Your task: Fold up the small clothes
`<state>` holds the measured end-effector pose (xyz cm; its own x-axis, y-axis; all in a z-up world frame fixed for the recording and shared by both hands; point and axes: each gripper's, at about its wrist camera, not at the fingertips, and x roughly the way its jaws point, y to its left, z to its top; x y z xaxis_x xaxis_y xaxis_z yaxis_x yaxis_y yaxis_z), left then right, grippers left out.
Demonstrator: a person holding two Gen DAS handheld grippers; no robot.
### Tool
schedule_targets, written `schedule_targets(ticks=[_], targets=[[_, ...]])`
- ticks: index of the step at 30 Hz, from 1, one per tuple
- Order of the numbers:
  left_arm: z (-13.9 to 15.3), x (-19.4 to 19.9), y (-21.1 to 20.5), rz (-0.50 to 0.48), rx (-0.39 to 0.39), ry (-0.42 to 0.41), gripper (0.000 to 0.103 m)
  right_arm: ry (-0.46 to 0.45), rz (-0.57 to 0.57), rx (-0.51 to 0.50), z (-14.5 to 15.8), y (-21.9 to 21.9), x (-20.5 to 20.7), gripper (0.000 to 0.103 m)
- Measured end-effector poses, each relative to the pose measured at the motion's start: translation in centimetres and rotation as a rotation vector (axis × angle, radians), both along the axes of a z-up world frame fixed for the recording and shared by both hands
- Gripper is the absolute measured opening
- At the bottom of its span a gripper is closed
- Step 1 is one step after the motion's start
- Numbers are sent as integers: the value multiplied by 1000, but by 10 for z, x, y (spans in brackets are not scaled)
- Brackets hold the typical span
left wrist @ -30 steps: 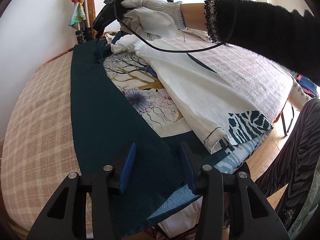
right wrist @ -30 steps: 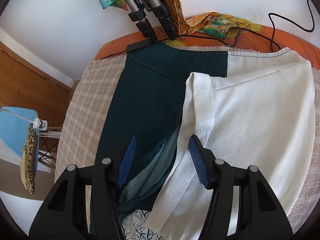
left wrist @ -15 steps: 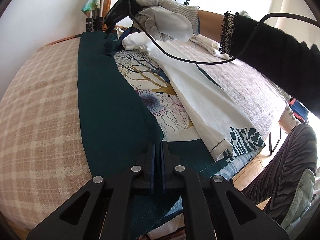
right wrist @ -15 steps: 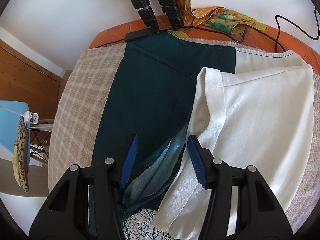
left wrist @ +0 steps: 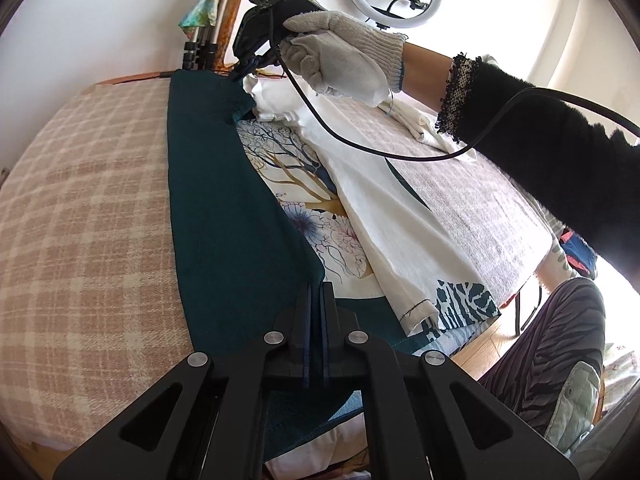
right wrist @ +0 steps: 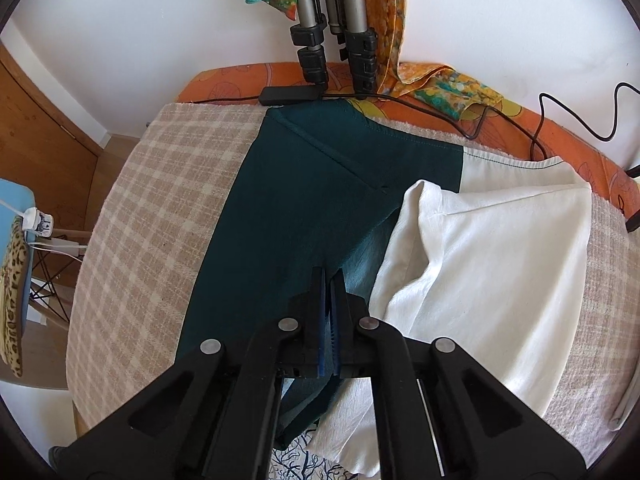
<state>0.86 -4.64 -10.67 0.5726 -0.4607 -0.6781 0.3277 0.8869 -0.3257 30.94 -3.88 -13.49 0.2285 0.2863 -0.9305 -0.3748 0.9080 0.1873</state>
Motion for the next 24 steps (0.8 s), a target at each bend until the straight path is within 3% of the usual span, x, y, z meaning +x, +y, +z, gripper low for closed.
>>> schedule_targets(ticks=[3, 12, 17, 18, 19, 20, 21, 24], targets=[[4, -1, -4, -21, -20, 0, 2, -19, -9, -28, 4, -8, 0, 3], [-13, 1, -35, -121, 24, 47, 2, -18, -49, -98, -16, -27, 1, 3], [-16, -2, -44, -188, 9, 86, 9, 12, -69, -56, -20, -42, 0, 4], [-14, -4, -43, -194, 4, 88, 10, 9, -67, -40, -16, -46, -3, 6], [-12, -5, -43, -203, 6, 91, 11, 7, -64, -17, -10, -51, -7, 17], [-9, -7, -41, -213, 7, 89, 11, -3, -66, 5, -2, -57, -13, 34], [-5, -10, -38, -218, 7, 83, 11, -26, -71, 20, 9, -64, -21, 40], [7, -16, -26, -220, 19, 59, 11, -70, -71, 59, 41, -86, -49, 44]])
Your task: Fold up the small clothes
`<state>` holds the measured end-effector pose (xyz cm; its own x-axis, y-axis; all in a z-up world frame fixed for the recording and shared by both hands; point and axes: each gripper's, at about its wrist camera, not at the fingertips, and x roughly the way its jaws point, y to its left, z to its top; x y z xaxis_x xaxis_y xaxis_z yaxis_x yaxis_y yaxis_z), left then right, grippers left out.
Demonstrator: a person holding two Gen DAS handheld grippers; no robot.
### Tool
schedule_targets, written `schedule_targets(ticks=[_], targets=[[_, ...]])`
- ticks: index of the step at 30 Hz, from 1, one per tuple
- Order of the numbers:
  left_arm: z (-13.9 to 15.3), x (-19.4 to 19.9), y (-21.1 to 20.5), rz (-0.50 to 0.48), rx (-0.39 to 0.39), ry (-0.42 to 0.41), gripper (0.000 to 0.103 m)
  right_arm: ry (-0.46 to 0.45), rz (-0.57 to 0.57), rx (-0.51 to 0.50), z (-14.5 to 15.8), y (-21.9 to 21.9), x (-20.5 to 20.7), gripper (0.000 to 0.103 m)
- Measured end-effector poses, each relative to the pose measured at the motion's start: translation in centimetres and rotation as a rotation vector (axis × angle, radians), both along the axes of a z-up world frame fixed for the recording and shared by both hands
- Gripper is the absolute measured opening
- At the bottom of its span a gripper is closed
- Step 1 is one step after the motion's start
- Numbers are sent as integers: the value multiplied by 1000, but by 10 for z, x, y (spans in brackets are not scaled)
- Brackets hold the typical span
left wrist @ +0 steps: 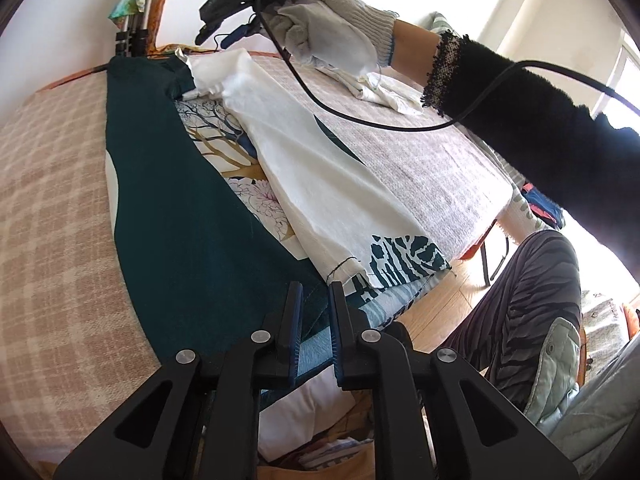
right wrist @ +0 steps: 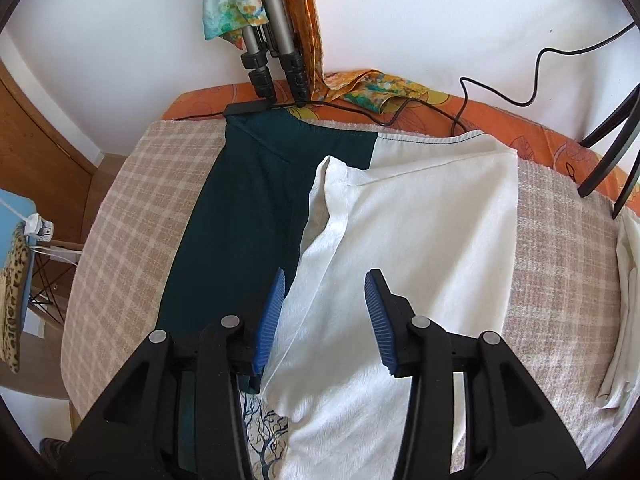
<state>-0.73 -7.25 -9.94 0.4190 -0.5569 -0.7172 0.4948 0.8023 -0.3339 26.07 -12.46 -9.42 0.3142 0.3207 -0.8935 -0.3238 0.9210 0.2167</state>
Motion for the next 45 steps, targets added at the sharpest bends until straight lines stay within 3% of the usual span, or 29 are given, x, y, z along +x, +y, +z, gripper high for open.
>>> schedule_targets(ticks=[3, 5, 8, 11, 15, 21, 25, 27, 30, 31, 32, 33, 35, 43, 45], targets=[[13, -4, 18, 27, 58, -47, 18, 1, -39, 40, 23, -27, -40, 44], [17, -2, 36, 79, 94, -58, 55, -9, -56, 31, 33, -43, -77, 44], [11, 5, 60, 125, 72, 6, 55, -22, -61, 2, 35, -61, -140, 44], [-5, 11, 75, 161, 11, 93, 55, 46, -57, 26, 18, -81, -194, 44], [-28, 16, 80, 185, -82, 222, 53, 89, -57, 41, -3, -93, -253, 44], [-28, 13, 69, 170, -61, 199, 47, 91, -51, -18, -20, -91, -306, 44], [-31, 15, 66, 169, -89, 222, 28, 157, -58, 29, -33, -98, -321, 44], [-32, 16, 64, 167, -88, 217, 27, 141, -49, 16, -32, -96, -327, 44], [-33, 16, 62, 159, -83, 219, 9, 133, -30, 0, -31, -90, -334, 44], [-33, 16, 61, 157, -80, 216, 8, 123, -24, -10, -31, -88, -337, 42], [-32, 15, 61, 154, -80, 210, 5, 117, -9, -25, -31, -86, -339, 22], [-31, 15, 61, 152, -80, 204, 4, 120, 3, -32, -32, -84, -339, 9], [-27, 12, 61, 150, -74, 183, 2, 140, -6, -5, -31, -90, -339, 3], [-27, 5, 71, 158, -67, 165, 2, 170, -112, 107, -22, -132, -338, 4], [-27, 5, 70, 156, -64, 167, 2, 206, -126, 141, -28, -132, -337, 29]])
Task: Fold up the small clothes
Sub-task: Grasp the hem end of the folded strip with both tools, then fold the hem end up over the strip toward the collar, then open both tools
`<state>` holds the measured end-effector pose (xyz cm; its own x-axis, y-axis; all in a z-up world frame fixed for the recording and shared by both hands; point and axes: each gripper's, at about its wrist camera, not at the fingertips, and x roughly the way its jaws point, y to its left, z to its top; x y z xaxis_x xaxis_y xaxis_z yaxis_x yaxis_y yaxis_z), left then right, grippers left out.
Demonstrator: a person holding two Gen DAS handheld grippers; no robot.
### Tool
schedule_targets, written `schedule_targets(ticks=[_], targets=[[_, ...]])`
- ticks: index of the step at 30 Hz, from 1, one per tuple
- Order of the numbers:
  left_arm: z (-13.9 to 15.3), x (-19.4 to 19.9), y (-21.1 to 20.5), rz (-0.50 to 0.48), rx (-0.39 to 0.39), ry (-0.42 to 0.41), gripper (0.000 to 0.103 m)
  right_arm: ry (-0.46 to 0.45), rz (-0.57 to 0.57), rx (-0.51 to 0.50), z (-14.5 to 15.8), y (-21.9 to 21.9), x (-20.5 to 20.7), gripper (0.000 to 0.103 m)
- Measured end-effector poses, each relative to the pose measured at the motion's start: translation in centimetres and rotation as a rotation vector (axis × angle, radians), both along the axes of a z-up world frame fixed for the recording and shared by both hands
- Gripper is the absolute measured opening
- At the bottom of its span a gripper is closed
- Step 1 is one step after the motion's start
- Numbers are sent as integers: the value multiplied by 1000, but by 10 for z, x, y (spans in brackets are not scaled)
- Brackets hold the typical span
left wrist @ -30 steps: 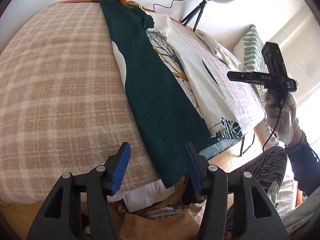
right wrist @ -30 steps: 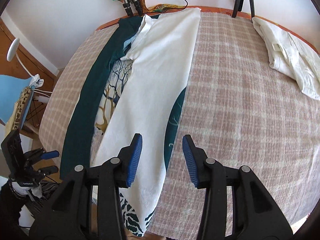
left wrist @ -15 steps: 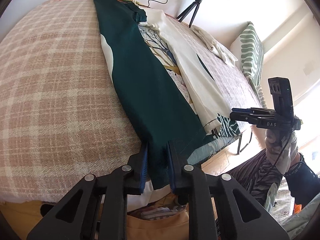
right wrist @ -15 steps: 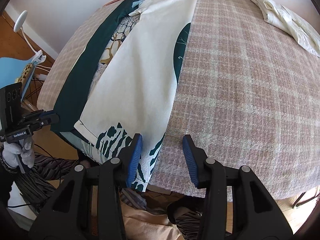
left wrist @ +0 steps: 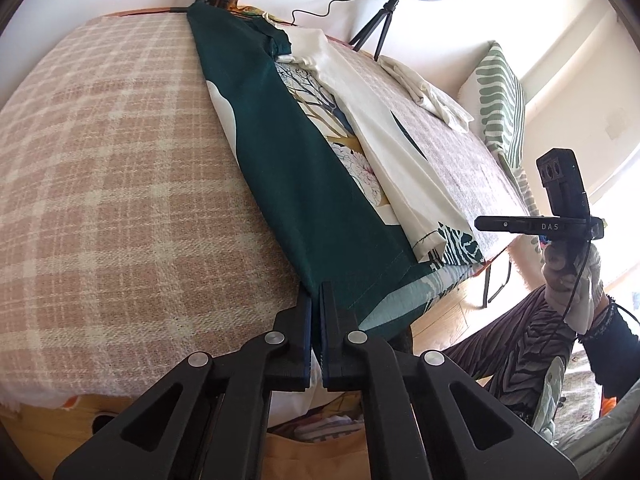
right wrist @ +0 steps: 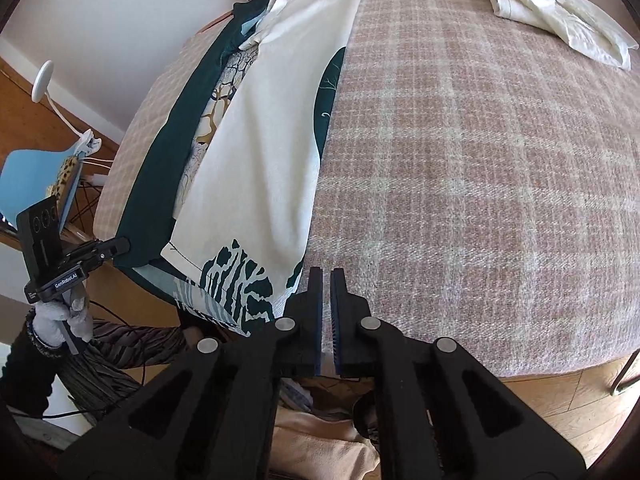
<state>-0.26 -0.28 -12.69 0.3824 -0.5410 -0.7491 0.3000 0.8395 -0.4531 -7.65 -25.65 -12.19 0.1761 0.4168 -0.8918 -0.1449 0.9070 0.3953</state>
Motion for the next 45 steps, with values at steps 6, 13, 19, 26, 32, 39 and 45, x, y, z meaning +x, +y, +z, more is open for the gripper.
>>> schedule_targets(ticks=[6, 13, 19, 26, 32, 39, 45], targets=[[-2, 3, -6, -8, 16, 0, 2, -88, 104, -104, -2, 38, -9, 56], [-6, 3, -2, -1, 22, 9, 1, -98, 105, -142, 6, 32, -13, 2], [-3, 2, 1, -7, 8, 7, 1, -88, 99, -59, 11, 19, -13, 3], [-6, 9, 6, 11, -80, 71, 31, -96, 109, -69, 9, 26, -12, 51], [-6, 8, -6, -38, -42, 56, 0, -52, 148, -44, -5, 37, -11, 9], [17, 15, 10, 14, -118, 10, 0, 25, 48, 230, -2, 20, 5, 6], [40, 38, 22, 74, -154, -45, 0, 3, -47, 349, 10, 8, 38, 6]])
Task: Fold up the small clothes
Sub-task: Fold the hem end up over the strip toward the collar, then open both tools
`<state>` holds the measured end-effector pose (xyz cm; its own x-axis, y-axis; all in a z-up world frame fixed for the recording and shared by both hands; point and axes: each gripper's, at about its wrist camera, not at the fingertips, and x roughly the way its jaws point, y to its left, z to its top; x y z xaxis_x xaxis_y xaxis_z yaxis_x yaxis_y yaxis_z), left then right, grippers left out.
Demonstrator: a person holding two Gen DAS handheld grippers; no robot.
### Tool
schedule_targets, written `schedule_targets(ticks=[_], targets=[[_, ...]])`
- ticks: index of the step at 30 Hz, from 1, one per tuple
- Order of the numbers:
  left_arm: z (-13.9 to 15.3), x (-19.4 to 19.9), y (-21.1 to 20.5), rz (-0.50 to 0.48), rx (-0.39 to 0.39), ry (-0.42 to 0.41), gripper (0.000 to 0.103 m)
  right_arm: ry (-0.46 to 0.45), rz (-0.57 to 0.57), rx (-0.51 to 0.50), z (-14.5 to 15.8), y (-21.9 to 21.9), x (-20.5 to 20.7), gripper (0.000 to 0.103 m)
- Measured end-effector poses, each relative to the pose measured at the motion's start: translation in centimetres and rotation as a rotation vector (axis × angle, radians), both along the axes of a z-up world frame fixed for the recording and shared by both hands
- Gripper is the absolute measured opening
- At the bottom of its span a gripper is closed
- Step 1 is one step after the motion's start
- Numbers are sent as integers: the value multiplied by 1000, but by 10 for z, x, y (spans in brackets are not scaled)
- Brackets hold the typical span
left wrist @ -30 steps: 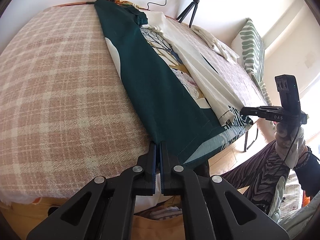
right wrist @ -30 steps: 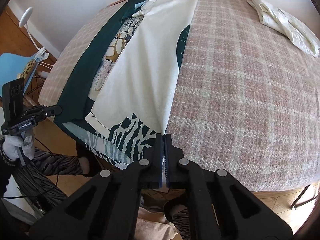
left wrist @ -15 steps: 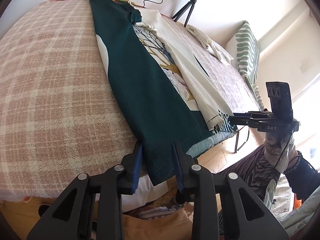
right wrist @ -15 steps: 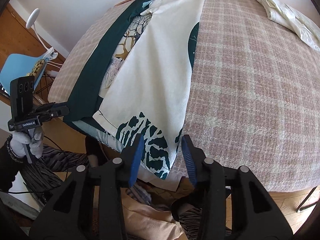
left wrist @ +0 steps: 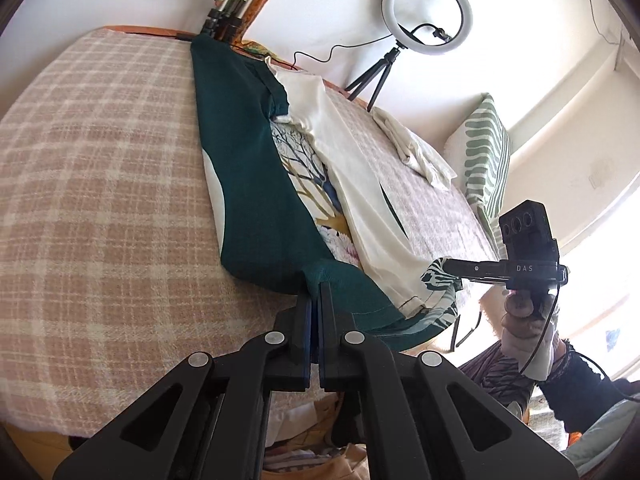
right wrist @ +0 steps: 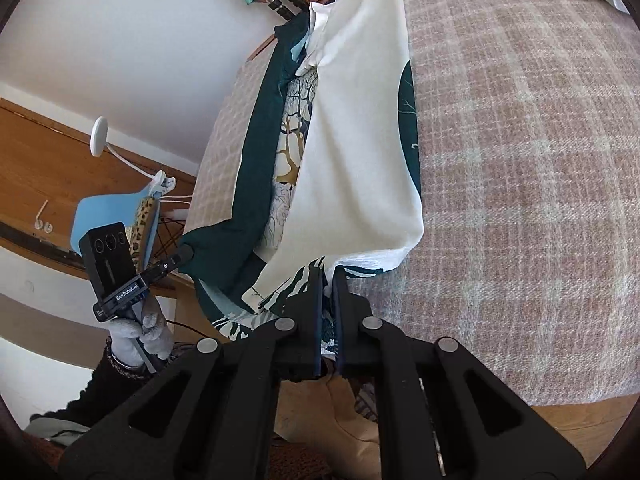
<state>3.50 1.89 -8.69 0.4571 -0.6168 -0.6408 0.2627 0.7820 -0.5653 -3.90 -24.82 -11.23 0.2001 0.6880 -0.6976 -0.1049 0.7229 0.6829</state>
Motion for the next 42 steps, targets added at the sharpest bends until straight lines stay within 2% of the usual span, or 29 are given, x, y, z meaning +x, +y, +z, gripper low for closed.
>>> schedule_targets(ticks=[5, 7, 13, 18, 22, 24, 25, 26, 27, 28, 31, 34, 37, 42], targets=[[5, 37, 5, 41, 3, 0, 0, -10, -78, 8, -2, -5, 45, 6], [4, 56, 4, 53, 28, -1, 0, -9, -98, -3, -8, -4, 63, 6], [-12, 108, 1, 79, 57, 31, 0, 21, -140, -21, -29, -7, 109, 6], [-25, 130, -3, 87, 89, 41, 0, 72, -163, -37, -54, -12, 127, 6], [-34, 133, 2, 100, 84, 68, 1, 53, -138, -30, -53, -10, 131, 6], [-35, 132, 8, 125, 83, 78, 8, 29, -125, -28, -43, -11, 133, 7], [-33, 131, 11, 141, 87, 74, 11, 9, -120, -29, -37, -12, 133, 12], [-30, 130, 15, 160, 93, 68, 15, -21, -120, -40, -29, -16, 132, 23], [-26, 128, 20, 180, 96, 56, 19, -54, -122, -59, -21, -18, 129, 28], [-22, 125, 24, 201, 97, 40, 28, -79, -115, -72, -14, -20, 127, 32], [-9, 114, 31, 219, 85, -2, 29, -109, -49, -71, -4, -19, 117, 32], [-4, 103, 18, 153, 78, -27, 29, -98, 46, -80, -9, -6, 107, 32], [-11, 101, -7, 56, 112, -14, 29, -81, 118, -144, -23, 15, 104, 32], [-33, 116, -26, 30, 210, 42, 29, -92, 145, -244, -33, 33, 113, 32]])
